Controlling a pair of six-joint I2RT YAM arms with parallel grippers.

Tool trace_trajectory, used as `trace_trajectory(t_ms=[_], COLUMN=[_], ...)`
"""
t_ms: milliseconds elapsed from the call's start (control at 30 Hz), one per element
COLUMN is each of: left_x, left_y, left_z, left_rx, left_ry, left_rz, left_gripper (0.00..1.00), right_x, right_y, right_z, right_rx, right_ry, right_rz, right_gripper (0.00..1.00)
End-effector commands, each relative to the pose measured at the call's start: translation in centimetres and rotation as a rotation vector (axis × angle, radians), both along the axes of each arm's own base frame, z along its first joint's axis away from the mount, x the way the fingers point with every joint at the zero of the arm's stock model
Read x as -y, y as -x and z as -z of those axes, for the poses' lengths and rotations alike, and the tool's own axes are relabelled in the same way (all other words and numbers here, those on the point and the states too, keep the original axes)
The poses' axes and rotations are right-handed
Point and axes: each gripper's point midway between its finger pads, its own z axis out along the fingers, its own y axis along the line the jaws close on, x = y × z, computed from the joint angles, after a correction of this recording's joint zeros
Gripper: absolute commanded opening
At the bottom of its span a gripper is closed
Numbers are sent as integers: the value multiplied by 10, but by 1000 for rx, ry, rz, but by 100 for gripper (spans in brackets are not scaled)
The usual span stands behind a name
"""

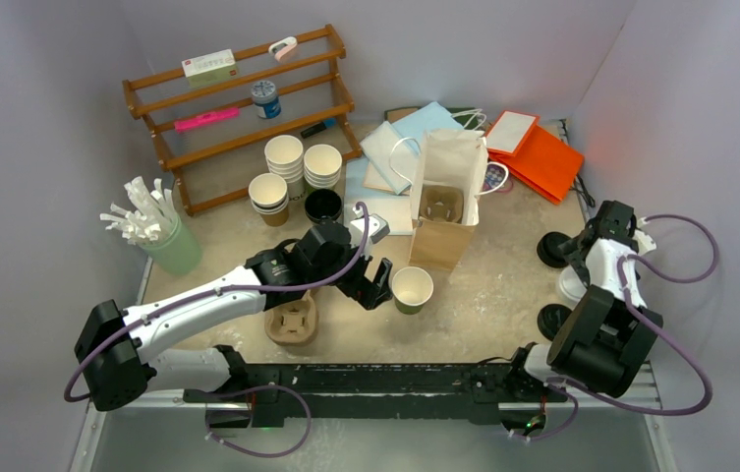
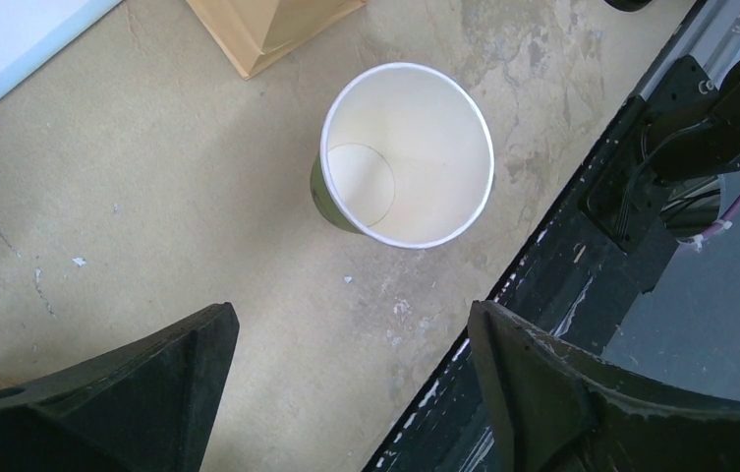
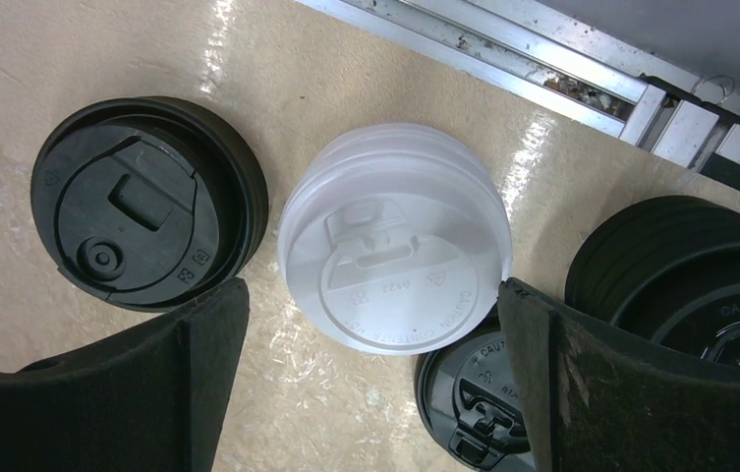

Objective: Pack the takeout coffee

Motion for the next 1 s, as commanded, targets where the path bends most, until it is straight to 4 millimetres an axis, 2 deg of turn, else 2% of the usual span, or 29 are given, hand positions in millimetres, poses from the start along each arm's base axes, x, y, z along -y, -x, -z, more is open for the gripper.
trace_trajectory(t_ms=[0,733,967], left_x=[11,12,12], left_y=[-4,-3,-4], left_z=[-23,-21,-20], left_rx=[49,49,47], left_ry=[53,46,41], left_rz=[30,41,42], left_gripper=[93,94,94], right_x=[5,4,6], right_y=[1,5,3], right_z=[-15,2,5], right_rx=[26,49,57], right_ry=[38,-16,-26], right_rz=[-7,19,21], right_gripper=[98,98,90])
